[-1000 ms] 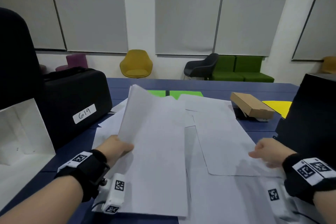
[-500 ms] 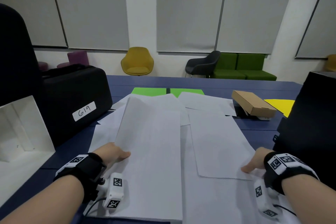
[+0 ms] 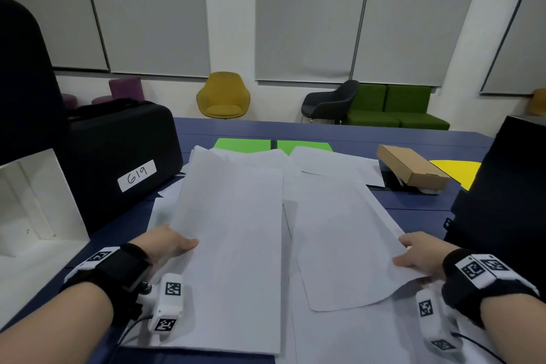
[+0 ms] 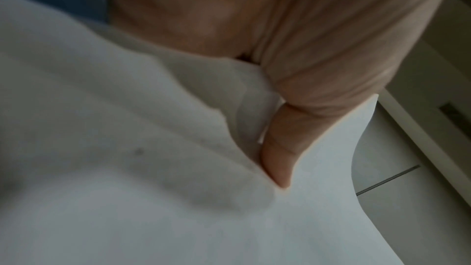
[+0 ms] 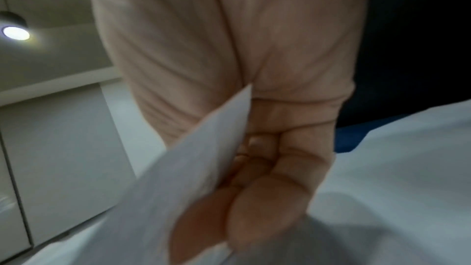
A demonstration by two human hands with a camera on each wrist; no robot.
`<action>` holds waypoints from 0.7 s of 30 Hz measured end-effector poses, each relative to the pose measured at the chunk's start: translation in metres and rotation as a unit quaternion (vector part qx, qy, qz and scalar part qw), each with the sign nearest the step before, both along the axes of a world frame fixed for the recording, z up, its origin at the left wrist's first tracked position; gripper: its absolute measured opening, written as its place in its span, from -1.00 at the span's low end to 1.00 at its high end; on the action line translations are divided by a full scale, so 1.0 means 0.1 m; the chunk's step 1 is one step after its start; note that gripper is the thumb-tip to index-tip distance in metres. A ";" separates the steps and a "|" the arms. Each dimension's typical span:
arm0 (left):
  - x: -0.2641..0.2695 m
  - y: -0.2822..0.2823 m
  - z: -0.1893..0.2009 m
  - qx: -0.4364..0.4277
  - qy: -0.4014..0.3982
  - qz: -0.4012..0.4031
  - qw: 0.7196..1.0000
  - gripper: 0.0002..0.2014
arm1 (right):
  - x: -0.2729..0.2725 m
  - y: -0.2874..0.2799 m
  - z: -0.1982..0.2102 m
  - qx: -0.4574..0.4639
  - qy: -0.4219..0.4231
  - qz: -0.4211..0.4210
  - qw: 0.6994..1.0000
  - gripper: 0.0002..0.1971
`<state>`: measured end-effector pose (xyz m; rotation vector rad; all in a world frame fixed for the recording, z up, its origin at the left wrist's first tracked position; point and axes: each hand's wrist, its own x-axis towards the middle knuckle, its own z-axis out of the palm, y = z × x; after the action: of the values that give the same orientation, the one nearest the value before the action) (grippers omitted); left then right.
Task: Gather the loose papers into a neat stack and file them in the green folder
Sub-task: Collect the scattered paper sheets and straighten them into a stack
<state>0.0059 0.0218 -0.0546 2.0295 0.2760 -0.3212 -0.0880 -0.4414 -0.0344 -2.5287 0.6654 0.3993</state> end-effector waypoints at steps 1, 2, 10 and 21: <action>0.01 0.08 0.00 -0.032 0.010 -0.001 0.999 -0.63 | -0.04 -0.05 0.01 0.003 0.001 -0.007 1.000 -0.74; 0.00 0.14 0.02 -0.056 0.018 -0.003 0.998 -0.67 | -0.06 -0.11 0.00 -0.020 0.020 0.001 1.000 -0.69; -0.05 0.29 0.14 -0.166 0.017 -0.011 0.986 -0.70 | -0.33 -0.05 0.10 -0.143 0.094 0.004 0.985 -0.46; -0.20 0.25 0.21 -0.191 0.012 -0.011 0.981 -0.68 | -0.34 0.24 0.16 -0.169 0.144 0.017 0.975 -0.12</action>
<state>-0.0141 0.0473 -0.0333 1.6517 0.1900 -0.3804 -0.1221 -0.4179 -0.0187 -2.8350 0.8616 0.7311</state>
